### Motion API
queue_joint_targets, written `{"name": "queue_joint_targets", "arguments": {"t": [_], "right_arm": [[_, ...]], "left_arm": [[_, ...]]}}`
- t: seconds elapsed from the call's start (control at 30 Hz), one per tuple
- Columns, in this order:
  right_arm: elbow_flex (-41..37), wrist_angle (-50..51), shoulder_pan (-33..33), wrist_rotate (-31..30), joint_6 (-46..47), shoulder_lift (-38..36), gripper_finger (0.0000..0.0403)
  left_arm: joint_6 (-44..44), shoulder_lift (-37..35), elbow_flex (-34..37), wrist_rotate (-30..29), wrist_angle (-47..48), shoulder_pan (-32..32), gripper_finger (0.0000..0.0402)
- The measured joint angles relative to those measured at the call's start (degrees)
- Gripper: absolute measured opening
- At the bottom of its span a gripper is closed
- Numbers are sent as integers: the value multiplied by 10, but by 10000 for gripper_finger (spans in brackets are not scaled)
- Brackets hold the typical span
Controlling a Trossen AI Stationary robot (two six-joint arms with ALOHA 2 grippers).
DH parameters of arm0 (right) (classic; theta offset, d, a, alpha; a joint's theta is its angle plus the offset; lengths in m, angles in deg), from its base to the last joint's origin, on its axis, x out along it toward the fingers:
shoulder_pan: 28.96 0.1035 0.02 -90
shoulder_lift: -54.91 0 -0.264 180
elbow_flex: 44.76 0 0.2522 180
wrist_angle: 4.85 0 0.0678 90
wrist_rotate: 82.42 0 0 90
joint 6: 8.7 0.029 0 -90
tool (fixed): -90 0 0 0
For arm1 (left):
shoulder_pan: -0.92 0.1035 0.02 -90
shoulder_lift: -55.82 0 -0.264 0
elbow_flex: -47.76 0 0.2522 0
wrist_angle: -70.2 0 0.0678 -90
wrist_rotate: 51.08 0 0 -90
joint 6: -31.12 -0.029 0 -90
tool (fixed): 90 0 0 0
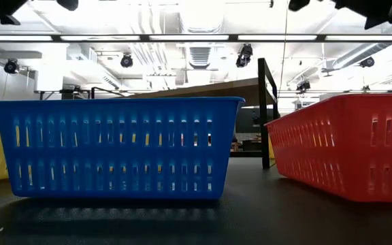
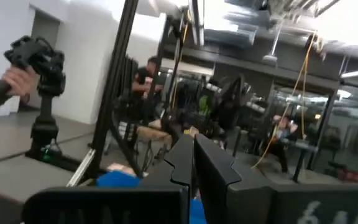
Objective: Stack baskets on shelf by color
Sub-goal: Put the middle yellow bin on the shelf
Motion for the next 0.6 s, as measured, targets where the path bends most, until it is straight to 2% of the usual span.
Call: {"name": "queue_joint_targets", "arguments": {"t": [0.3,0.6], "right_arm": [[0,-8,0,1,-10,0,9],[-1,-8,0,2,-11,3,9]], "left_arm": [[-17,46,1,-14,0,-27,0],[-18,129,-20,-50,-1,-107,0]]}}
